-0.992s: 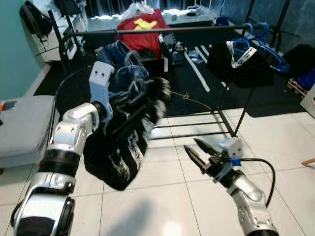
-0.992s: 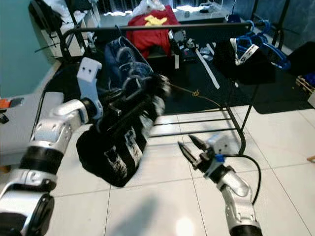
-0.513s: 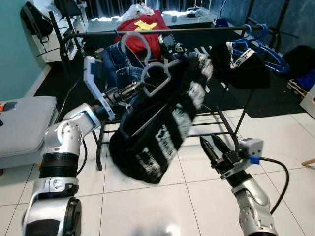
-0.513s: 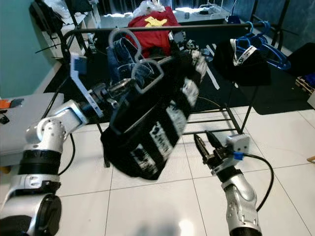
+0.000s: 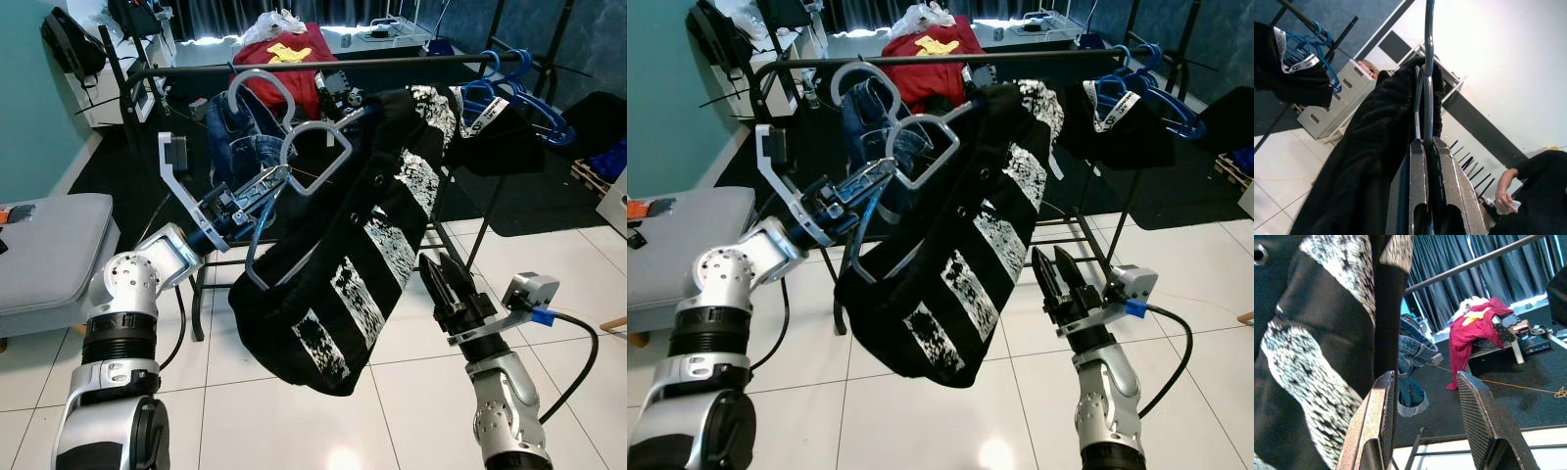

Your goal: Hang hanger

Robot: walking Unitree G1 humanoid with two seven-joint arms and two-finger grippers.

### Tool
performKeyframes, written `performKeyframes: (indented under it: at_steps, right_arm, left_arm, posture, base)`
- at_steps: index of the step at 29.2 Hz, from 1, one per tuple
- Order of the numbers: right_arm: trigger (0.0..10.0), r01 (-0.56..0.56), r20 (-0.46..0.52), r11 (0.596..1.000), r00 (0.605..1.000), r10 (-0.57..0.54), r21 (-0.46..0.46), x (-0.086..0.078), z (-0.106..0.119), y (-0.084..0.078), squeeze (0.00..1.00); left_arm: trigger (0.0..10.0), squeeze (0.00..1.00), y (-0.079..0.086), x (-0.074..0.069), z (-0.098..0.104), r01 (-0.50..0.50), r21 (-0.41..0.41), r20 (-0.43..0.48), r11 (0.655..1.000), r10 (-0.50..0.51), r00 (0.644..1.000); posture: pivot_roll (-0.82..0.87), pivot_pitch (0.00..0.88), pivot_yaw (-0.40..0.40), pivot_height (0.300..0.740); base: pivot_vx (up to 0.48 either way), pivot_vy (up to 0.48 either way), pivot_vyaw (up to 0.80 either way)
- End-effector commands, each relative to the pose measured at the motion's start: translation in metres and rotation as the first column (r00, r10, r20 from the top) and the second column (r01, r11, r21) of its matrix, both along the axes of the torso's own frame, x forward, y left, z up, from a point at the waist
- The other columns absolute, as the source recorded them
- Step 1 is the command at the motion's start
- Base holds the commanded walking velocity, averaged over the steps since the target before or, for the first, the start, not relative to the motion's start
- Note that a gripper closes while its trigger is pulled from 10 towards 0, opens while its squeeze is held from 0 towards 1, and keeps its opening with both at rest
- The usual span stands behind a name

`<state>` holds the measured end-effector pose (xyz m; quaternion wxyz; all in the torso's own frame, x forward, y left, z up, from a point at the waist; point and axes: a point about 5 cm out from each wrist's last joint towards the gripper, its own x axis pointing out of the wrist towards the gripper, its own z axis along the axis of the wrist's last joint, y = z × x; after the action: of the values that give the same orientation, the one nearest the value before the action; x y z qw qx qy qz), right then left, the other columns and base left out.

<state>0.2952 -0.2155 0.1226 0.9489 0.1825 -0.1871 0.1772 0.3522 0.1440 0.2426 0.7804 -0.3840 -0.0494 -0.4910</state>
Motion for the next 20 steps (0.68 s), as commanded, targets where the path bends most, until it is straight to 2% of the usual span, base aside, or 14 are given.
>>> performKeyframes:
  at_steps: [1, 2, 7, 9, 10, 12, 13, 18, 20]
  right_arm:
    - [10.0, -0.019, 0.034, 0.999, 0.999, 0.018, 0.034, 0.002, 0.007, -0.001, 0.00]
    - [10.0, -0.017, 0.061, 0.998, 0.998, 0.013, 0.066, 0.004, 0.014, -0.005, 0.00]
    - [10.0, -0.037, 0.074, 0.995, 0.997, 0.030, 0.088, 0.012, 0.023, -0.011, 0.00]
    - [10.0, -0.037, 0.074, 0.995, 0.997, 0.030, 0.088, 0.012, 0.023, -0.011, 0.00]
    - [10.0, -0.111, 0.069, 0.990, 0.992, 0.105, 0.083, 0.014, 0.026, -0.007, 0.00]
    - [10.0, -0.111, 0.069, 0.990, 0.992, 0.105, 0.083, 0.014, 0.026, -0.007, 0.00]
    - [10.0, -0.169, 0.064, 0.983, 0.984, 0.165, 0.076, 0.017, 0.027, -0.002, 0.00]
    - [10.0, -0.195, 0.055, 0.978, 0.980, 0.191, 0.075, 0.020, 0.028, 0.000, 0.00]
    - [10.0, -0.169, 0.022, 0.983, 0.986, 0.167, 0.075, 0.025, 0.026, -0.002, 0.00]
  left_arm:
    - [0.0, 0.00, 0.004, -0.002, 0.003, 0.008, 0.016, 0.033, 1.000, -0.009, 0.999]
    - [0.0, 0.00, 0.004, -0.003, 0.002, 0.016, 0.023, 0.025, 1.000, -0.017, 1.000]
    - [0.0, 0.00, 0.002, -0.007, 0.000, 0.046, 0.035, 0.016, 0.998, -0.047, 0.999]
    - [0.0, 0.00, 0.002, -0.007, 0.000, 0.046, 0.035, 0.016, 0.998, -0.047, 0.999]
    - [0.0, 0.00, 0.000, -0.009, 0.000, 0.060, 0.036, 0.011, 0.998, -0.061, 0.998]
    - [0.0, 0.00, 0.000, -0.009, 0.000, 0.060, 0.036, 0.011, 0.998, -0.061, 0.998]
    - [0.0, 0.00, -0.001, -0.011, -0.001, 0.074, 0.038, 0.008, 0.997, -0.074, 0.997]
    - [0.0, 0.00, -0.003, -0.012, -0.001, 0.086, 0.037, 0.006, 0.996, -0.087, 0.996]
    - [0.0, 0.00, -0.003, -0.013, -0.001, 0.103, 0.035, 0.004, 0.994, -0.103, 0.995]
  posture:
    - [0.05, 0.065, 0.084, 0.740]
    - [0.05, 0.068, 0.086, 0.740]
    - [0.05, 0.072, 0.086, 0.740]
    - [0.05, 0.072, 0.086, 0.740]
    - [0.05, 0.074, 0.085, 0.740]
    - [0.05, 0.074, 0.085, 0.740]
    - [0.05, 0.075, 0.085, 0.740]
    - [0.05, 0.075, 0.084, 0.740]
    - [0.05, 0.075, 0.084, 0.740]
  base:
    - [0.000, 0.000, 0.00]
    - [0.000, 0.000, 0.00]
    - [0.000, 0.000, 0.00]
    - [0.000, 0.000, 0.00]
    - [0.000, 0.000, 0.00]
    - [0.000, 0.000, 0.00]
    - [0.000, 0.000, 0.00]
    - [0.000, 0.000, 0.00]
    - [0.000, 0.000, 0.00]
